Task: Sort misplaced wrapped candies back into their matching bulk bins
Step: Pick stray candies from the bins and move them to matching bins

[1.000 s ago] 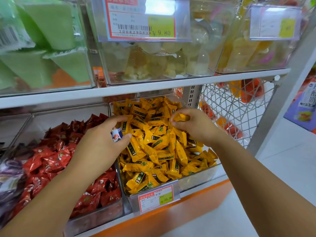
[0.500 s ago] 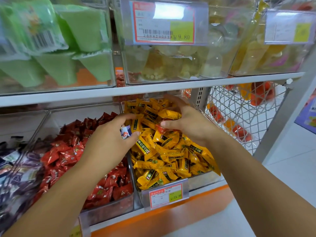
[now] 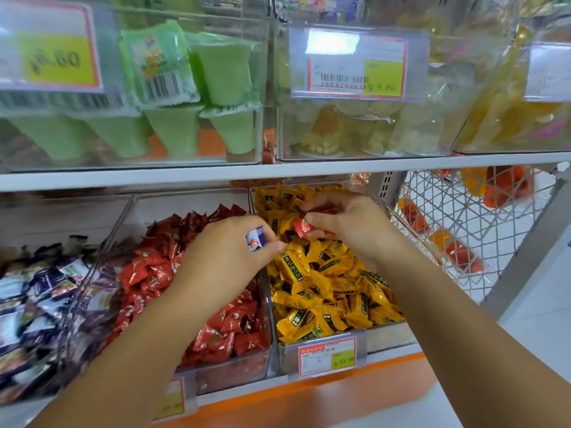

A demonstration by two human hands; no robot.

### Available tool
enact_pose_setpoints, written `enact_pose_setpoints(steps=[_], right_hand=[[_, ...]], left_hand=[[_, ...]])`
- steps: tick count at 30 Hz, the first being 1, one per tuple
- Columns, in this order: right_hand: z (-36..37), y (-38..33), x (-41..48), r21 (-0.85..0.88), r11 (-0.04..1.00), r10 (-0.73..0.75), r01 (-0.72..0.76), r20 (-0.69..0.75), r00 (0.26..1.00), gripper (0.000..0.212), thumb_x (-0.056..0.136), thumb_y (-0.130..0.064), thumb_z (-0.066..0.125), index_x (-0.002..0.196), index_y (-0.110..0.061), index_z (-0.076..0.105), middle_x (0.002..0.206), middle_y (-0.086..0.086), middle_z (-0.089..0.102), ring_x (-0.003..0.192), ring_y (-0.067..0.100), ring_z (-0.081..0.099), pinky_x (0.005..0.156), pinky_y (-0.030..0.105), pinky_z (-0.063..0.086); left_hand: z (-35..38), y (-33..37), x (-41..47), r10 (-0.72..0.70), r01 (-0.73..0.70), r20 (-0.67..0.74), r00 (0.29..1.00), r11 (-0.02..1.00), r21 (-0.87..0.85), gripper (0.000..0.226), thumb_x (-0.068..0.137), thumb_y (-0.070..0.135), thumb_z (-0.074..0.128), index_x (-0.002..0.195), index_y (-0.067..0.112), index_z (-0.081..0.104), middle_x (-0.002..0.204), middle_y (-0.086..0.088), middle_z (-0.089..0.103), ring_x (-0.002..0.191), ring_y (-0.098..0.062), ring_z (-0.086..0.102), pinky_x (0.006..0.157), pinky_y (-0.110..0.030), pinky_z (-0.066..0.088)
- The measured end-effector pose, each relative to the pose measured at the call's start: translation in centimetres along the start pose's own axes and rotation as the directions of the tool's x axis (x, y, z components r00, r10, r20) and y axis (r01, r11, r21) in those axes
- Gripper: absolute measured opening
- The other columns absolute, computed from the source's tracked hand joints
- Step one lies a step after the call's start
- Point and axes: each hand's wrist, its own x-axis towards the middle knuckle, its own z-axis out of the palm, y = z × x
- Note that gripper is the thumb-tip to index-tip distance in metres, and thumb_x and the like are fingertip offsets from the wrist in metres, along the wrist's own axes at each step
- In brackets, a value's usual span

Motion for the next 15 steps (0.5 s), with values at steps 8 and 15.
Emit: enact_pose_setpoints(steps=[8,15], right_hand=[[4.8,-1.9,1.0,0.244,0.969,-0.021,0.03,-0.042,0.999,0.021,0.089,0.005,0.06,0.089,-0.015,0.067,0.097,0.01,0.068,0.088,0.021,0.067,0.075,0.028,0.059],[9.2,-1.9,1.3,0.269,0.962,-0.008,-0.034,0.154,0.988,0.033,0.098,-0.003,0.046,0.101,-0.03,0.063,0.122,0.004,0.063,0.118,0.018,0.056,0.102,0.032,0.046]], left_hand=[[-3.0,-2.7,-1.9,-0.008,0.007,0.158,0.987,1.0,0.011,0.02,0.079,0.054,0.067,0.073,0.034,0.064,0.076,0.014,0.065,0.069,-0.002,0.057,0.061,-0.023,0.046],[-3.6,-3.0,-2.9,0.021,-0.023,0.294,0.955,1.0,0.005,0.018,0.079,0.053,0.068,0.078,0.035,0.066,0.081,0.018,0.065,0.076,0.0,0.058,0.066,-0.023,0.048]])
